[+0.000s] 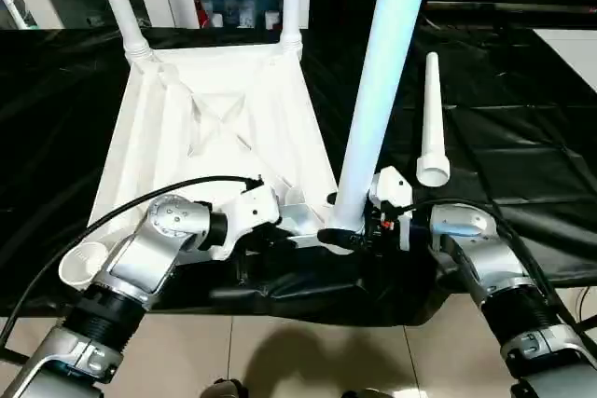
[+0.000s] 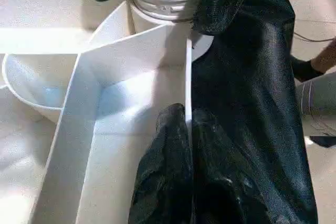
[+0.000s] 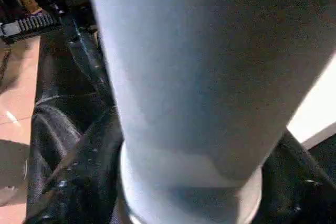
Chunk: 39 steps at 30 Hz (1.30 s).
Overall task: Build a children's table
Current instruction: Rotate leg to tighten
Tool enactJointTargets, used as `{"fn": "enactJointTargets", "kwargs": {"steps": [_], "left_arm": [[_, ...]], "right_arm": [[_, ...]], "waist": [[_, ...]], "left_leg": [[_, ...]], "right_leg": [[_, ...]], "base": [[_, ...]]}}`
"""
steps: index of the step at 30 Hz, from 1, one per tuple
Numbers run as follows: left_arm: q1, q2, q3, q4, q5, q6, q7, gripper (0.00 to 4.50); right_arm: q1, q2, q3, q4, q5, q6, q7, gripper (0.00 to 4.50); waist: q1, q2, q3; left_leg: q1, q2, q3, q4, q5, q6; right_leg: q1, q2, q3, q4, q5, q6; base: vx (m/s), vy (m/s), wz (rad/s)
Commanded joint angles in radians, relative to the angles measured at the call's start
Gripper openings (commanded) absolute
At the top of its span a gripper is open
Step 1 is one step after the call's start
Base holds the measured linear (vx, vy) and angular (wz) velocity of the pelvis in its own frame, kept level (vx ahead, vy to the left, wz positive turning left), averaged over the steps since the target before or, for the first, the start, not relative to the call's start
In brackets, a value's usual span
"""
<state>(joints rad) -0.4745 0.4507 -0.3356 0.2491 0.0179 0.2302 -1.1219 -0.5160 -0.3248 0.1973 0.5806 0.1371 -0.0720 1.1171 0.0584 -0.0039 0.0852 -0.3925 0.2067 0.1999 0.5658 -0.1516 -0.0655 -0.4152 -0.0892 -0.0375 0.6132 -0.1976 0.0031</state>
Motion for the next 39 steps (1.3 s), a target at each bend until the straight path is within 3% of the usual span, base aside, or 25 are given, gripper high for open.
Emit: {"fn": "enactJointTargets", "kwargs": {"steps": [1, 12, 20, 21, 26, 27, 31, 33, 34, 39], "left_arm": [[0.005, -0.013, -0.014, 0.012, -0.012, -0.021, -0.006, 0.0], [0.01, -0.014, -0.009, 0.015, -0.014, -0.013, 0.001, 0.0], [-0.003, -0.063, 0.021, 0.053, 0.001, 0.026, 0.11, 0.0], [-0.014, -0.093, 0.027, 0.078, 0.024, 0.054, 0.18, 0.0], [-0.045, -0.157, 0.049, 0.138, 0.06, 0.122, 0.325, 0.0], [-0.066, -0.197, 0.071, 0.178, 0.075, 0.165, 0.415, 0.0], [-0.119, -0.289, 0.119, 0.271, 0.104, 0.225, 0.625, 0.0], [-0.128, -0.304, 0.123, 0.288, 0.108, 0.226, 0.646, 0.0], [-0.148, -0.332, 0.131, 0.32, 0.114, 0.222, 0.683, 0.0], [-0.166, -0.348, 0.128, 0.333, 0.117, 0.228, 0.689, 0.0]], "right_arm": [[-0.019, -0.002, -0.005, 0.014, -0.006, -0.009, -0.007, 2.85], [-0.008, 0.038, -0.025, 0.035, 0.006, -0.03, -0.051, 2.73], [-0.004, 0.136, -0.074, 0.09, -0.004, 0.018, -0.276, 2.73], [-0.004, 0.182, -0.093, 0.111, -0.02, 0.04, -0.398, 2.73], [-0.012, 0.251, -0.117, 0.155, -0.052, 0.08, -0.606, 2.72], [-0.021, 0.283, -0.13, 0.183, -0.062, 0.095, -0.696, 2.72], [-0.063, 0.376, -0.182, 0.253, -0.039, 0.115, -0.879, 2.72], [-0.076, 0.394, -0.191, 0.266, -0.043, 0.119, -0.917, 2.72], [-0.104, 0.423, -0.207, 0.303, -0.047, 0.115, -0.984, 2.72], [-0.14, 0.446, -0.201, 0.347, -0.068, 0.102, -1.009, 2.72]], "waist": [[-0.002, -0.016, -0.063], [-0.001, -0.016, -0.07], [-0.016, -0.018, -0.068], [-0.02, -0.018, -0.067], [-0.023, -0.016, -0.066], [-0.025, -0.014, -0.065], [-0.025, -0.015, -0.062], [-0.024, -0.014, -0.061], [-0.025, -0.016, -0.061], [-0.023, -0.017, -0.06]], "left_leg": [[0.019, 0.02, -0.005, -0.051, -0.165, 0.097], [0.019, 0.019, -0.004, -0.046, -0.148, 0.101], [0.019, 0.018, -0.009, -0.055, -0.214, 0.048], [0.019, 0.017, -0.008, -0.055, -0.216, 0.042], [0.024, 0.015, -0.011, -0.06, -0.255, 0.014], [0.025, 0.015, -0.008, -0.06, -0.256, 0.01], [0.034, 0.012, -0.01, -0.062, -0.315, 0.001], [0.028, 0.01, -0.013, -0.064, -0.315, 0.006], [0.03, 0.011, -0.011, -0.064, -0.323, 0.009], [0.027, 0.01, -0.014, -0.067, -0.345, 0.01]], "right_leg": [[0.046, -0.036, 0.031, -0.066, -0.118, -0.235], [0.048, -0.036, 0.031, -0.06, -0.086, -0.249], [0.048, -0.039, 0.031, -0.073, -0.221, -0.212], [0.046, -0.038, 0.032, -0.074, -0.229, -0.206], [0.042, -0.039, 0.031, -0.084, -0.302, -0.18], [0.038, -0.037, 0.033, -0.085, -0.3, -0.178], [0.03, -0.036, 0.031, -0.097, -0.36, -0.152], [0.032, -0.036, 0.029, -0.098, -0.358, -0.139], [0.027, -0.036, 0.031, -0.1, -0.358, -0.135], [0.029, -0.037, 0.027, -0.103, -0.369, -0.116]], "base": [[0.0, 0.0, 0.0], [0.0, 0.0, 0.0], [0.0, 0.0, 0.0], [0.0, 0.0, 0.0], [0.0, 0.0, 0.0], [0.0, 0.0, 0.0], [0.0, 0.0, 0.0], [0.0, 0.0, 0.0], [0.0, 0.0, 0.0], [0.0, 0.0, 0.0]]}}
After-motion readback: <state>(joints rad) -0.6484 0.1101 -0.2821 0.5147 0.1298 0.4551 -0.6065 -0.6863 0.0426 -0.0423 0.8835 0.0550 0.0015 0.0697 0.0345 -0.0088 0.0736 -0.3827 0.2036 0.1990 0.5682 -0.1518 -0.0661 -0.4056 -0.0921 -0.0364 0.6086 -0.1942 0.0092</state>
